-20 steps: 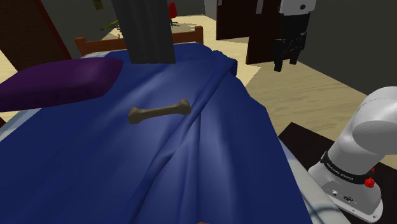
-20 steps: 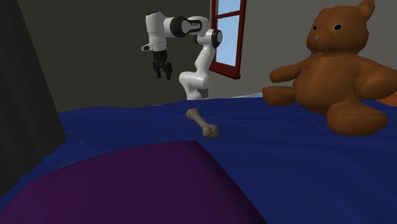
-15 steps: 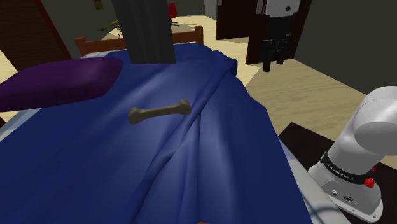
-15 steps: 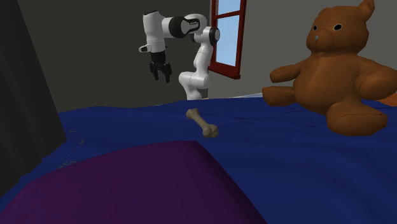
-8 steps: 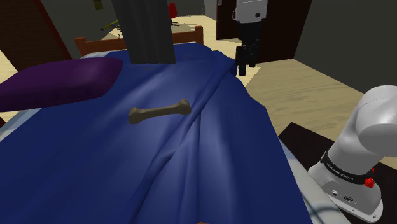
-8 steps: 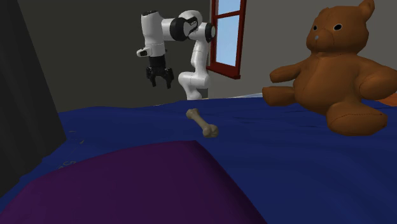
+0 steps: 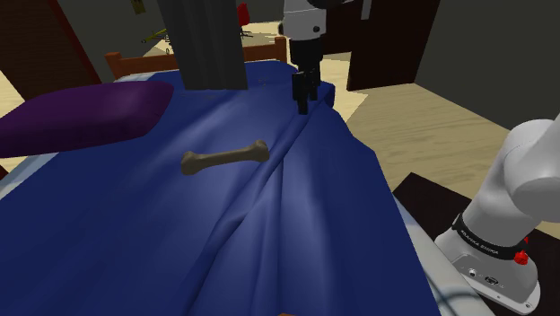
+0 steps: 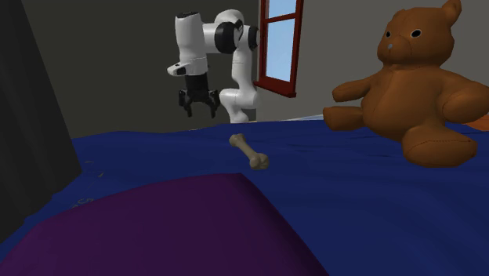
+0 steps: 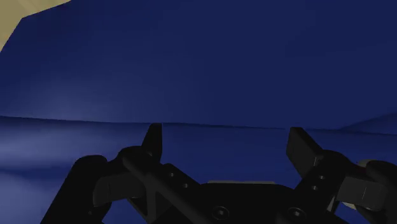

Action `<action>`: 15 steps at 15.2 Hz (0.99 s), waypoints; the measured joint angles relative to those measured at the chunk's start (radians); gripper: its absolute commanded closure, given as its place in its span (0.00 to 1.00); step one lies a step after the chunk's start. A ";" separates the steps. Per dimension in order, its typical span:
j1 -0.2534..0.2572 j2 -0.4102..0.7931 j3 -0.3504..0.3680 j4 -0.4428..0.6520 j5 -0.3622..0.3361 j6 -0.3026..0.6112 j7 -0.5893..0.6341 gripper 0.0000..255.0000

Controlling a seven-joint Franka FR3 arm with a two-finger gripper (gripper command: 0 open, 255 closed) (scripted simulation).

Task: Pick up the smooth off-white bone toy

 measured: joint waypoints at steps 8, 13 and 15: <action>0.080 0.210 0.082 0.218 -0.028 0.001 -0.085 0.00; 0.138 0.347 0.134 0.380 -0.064 -0.021 -0.130 0.00; 0.164 0.401 0.155 0.442 -0.082 -0.028 -0.146 0.00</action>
